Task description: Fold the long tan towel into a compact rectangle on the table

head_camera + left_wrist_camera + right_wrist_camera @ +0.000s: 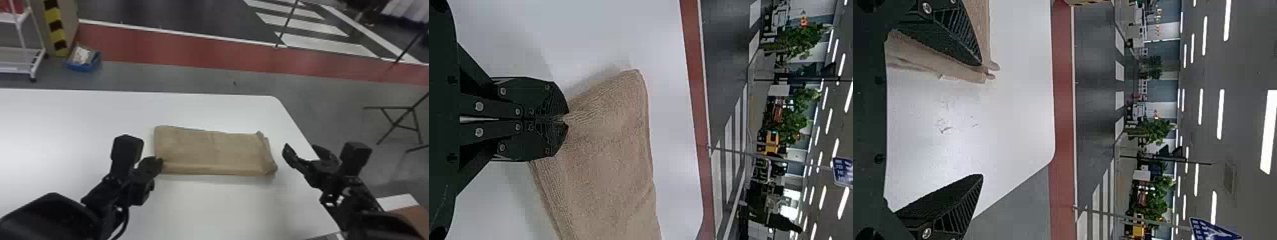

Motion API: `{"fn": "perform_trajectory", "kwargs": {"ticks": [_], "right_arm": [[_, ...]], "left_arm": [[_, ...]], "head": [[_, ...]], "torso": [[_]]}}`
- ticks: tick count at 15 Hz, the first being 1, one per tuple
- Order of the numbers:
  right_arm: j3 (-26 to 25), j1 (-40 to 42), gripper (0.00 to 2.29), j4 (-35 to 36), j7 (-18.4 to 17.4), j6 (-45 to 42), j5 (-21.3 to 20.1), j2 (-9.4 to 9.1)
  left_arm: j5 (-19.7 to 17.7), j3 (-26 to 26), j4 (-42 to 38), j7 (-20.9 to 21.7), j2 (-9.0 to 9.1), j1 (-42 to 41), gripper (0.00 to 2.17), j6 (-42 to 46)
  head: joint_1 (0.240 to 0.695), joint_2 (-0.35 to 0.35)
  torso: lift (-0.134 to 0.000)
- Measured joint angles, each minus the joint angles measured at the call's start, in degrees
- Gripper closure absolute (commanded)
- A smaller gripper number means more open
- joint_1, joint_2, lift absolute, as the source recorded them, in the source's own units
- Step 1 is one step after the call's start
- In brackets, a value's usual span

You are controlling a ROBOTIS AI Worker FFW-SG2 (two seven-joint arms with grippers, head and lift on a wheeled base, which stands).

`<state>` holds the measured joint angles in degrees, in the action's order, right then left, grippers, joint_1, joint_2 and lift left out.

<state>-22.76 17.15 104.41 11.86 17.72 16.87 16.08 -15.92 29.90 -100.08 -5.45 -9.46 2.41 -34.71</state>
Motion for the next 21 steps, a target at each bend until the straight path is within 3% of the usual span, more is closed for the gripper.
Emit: {"fn": "perform_trajectory", "kwargs": {"ticks": [6, 11, 17, 18, 21], "right_arm": [[0.8, -1.2, 0.09, -0.6, 0.0, 0.2, -0.2, 0.01], [2.6, -2.7, 0.09, -0.8, -0.2, 0.5, -1.1, -0.24], [3.5, -3.7, 0.09, -1.0, -0.2, 0.9, -1.2, -0.31], [3.6, -3.8, 0.09, -0.9, -0.2, 1.0, -1.2, -0.35], [3.7, -3.7, 0.09, -0.8, -0.2, 1.2, -1.3, -0.44]], "left_arm": [[-3.3, -9.7, -5.4, 0.4, -5.77, -2.1, 1.36, -2.5], [-5.3, -16.6, -13.7, 0.6, -8.82, -8.9, 1.36, -7.4], [-5.0, -18.2, -23.1, -0.5, -9.30, -16.2, 1.32, -16.3], [-4.9, -18.1, -23.4, -0.5, -9.10, -16.3, 1.13, -16.4], [-4.3, -17.8, -22.3, 0.1, -8.77, -14.6, 1.01, -15.2]], "head": [[0.695, -0.350], [0.695, -0.314], [0.695, -0.316], [0.695, -0.319], [0.695, -0.317]], "torso": [[-0.128], [-0.128], [-0.128], [-0.128], [-0.128]]}}
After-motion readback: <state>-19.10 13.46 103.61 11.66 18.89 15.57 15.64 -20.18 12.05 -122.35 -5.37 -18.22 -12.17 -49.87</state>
